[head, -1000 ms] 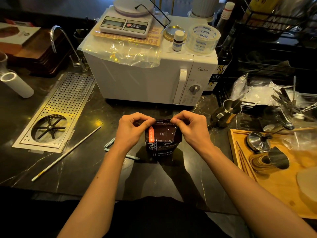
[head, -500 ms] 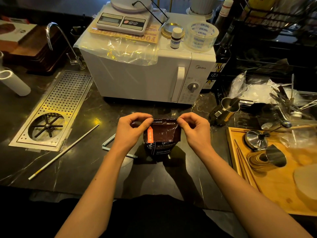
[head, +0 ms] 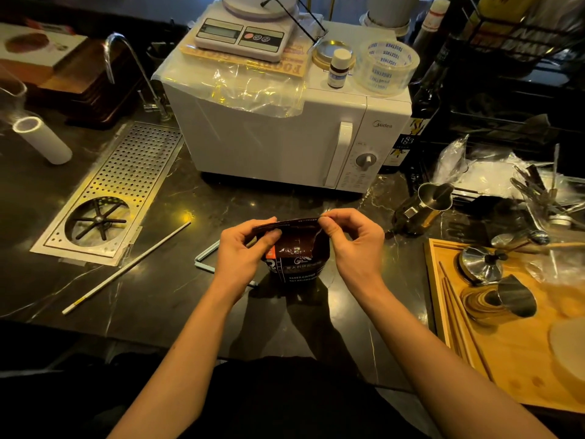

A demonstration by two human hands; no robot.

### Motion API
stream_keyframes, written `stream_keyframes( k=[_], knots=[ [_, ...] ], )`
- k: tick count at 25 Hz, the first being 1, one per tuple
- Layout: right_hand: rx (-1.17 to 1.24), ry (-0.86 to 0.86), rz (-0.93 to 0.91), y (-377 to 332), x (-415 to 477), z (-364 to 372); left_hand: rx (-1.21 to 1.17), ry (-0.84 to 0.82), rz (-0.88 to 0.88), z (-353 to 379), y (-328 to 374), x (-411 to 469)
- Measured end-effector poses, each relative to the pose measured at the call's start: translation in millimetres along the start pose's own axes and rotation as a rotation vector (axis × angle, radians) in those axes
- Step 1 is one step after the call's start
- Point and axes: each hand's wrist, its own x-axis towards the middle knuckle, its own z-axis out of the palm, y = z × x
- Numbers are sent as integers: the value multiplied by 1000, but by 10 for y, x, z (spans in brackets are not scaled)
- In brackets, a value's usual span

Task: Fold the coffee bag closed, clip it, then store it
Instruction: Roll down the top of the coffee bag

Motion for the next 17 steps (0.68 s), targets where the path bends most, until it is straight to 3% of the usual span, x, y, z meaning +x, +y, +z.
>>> stream_keyframes(
  k=[6, 17],
  knots=[
    [107, -49, -9, -78, -45, 153, -26, 114, 42, -133, 42, -165],
    [166, -307, -22, -13, -112, 711, -38, 346, 68, -754, 168, -607]
  ],
)
